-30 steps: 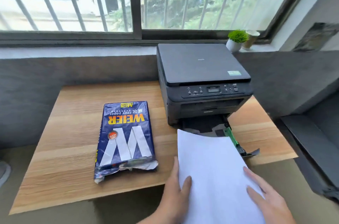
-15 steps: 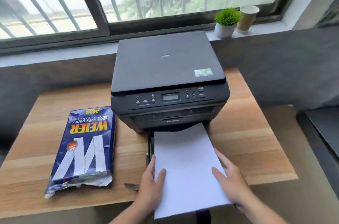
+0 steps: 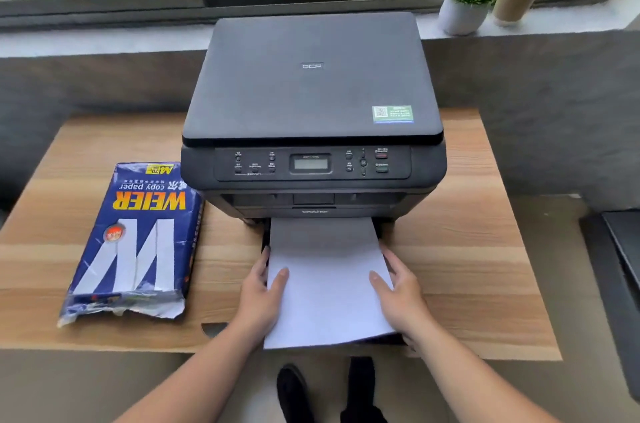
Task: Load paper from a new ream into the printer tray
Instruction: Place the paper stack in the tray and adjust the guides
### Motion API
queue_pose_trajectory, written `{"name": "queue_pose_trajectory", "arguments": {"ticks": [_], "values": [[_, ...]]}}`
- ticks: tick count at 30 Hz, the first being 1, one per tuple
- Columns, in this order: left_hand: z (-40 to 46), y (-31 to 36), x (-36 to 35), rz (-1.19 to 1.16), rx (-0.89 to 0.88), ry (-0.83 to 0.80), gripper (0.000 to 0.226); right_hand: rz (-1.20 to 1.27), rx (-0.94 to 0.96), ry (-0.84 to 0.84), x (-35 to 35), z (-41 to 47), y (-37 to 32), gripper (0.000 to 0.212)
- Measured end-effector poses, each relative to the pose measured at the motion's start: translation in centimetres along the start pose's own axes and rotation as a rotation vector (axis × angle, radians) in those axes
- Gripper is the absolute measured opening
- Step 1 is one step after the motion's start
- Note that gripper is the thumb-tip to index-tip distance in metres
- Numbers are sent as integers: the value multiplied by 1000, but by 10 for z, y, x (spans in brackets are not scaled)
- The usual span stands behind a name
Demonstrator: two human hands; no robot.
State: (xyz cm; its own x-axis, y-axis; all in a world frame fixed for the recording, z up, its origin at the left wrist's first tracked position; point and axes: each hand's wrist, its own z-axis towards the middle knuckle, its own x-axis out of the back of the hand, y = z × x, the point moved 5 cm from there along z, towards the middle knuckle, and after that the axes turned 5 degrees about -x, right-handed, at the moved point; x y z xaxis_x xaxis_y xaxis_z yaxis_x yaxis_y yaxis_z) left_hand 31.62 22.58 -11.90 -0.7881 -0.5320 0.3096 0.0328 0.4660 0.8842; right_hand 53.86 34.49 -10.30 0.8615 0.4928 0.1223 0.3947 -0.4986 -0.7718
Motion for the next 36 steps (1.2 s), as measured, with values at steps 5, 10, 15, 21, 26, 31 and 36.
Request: {"name": "queue_pose_trajectory", "arguments": {"ticks": [5, 10, 15, 21, 26, 31, 36], "values": [[18, -7, 1, 18, 20, 65, 52, -3, 9, 53, -9, 21, 5, 53], [15, -21, 4, 97, 68, 82, 50, -9, 38, 155, -20, 41, 2, 54], [3, -22, 3, 267, -32, 71, 45, -138, 75, 279, -31, 47, 4, 60], [-10, -12, 4, 538, -193, 74, 44, -506, 113, 403, -45, 47, 1, 66], [-14, -6, 4, 721, -243, -6, 50, -635, 134, 397, -52, 49, -4, 73], [-16, -4, -3, 897, -225, -130, 61, -840, 139, 403, -58, 52, -9, 76], [-17, 7, -5, 1176, -332, -160, 71, -1249, 299, 501, -54, 29, -18, 68]]}}
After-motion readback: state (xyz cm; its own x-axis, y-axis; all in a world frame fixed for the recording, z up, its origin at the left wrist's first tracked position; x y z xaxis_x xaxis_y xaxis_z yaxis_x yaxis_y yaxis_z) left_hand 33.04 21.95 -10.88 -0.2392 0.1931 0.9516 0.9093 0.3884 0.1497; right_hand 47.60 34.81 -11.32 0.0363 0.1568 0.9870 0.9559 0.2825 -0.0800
